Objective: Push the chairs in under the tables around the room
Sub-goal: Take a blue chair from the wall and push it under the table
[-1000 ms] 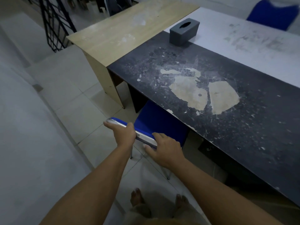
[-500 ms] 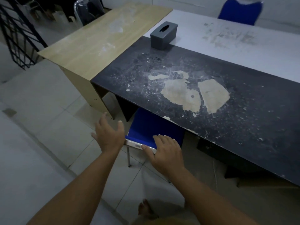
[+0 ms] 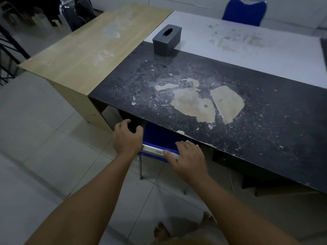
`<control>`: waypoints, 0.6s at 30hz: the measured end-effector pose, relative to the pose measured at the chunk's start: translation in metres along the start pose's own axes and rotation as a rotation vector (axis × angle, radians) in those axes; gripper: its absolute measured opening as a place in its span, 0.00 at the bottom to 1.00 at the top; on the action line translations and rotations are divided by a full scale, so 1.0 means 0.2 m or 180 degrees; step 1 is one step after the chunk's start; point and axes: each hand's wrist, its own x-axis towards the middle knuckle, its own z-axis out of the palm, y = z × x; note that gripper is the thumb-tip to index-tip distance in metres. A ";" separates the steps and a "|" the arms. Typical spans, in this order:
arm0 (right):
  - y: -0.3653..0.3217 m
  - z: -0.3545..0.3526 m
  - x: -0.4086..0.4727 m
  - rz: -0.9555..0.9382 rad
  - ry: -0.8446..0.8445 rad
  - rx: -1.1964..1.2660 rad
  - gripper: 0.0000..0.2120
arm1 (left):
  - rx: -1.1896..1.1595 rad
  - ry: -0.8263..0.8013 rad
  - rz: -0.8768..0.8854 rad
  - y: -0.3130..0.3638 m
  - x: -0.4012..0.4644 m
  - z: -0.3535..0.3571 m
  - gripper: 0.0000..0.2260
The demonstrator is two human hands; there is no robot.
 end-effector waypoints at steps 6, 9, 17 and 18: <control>-0.02 0.01 0.06 0.0109 0.0019 0.0151 0.39 | -0.0039 -0.0009 0.0045 0.01 0.09 0.02 0.22; -0.02 0.02 0.08 0.0111 0.0080 0.0153 0.36 | 0.0044 -0.0050 0.0038 0.01 0.11 0.03 0.22; -0.01 0.03 0.09 0.0032 0.0094 0.0175 0.38 | 0.0280 -0.0096 0.0002 0.03 0.11 0.03 0.18; -0.01 0.02 0.09 0.0038 0.0096 0.0202 0.38 | 0.0291 -0.0097 -0.0006 0.03 0.11 0.04 0.18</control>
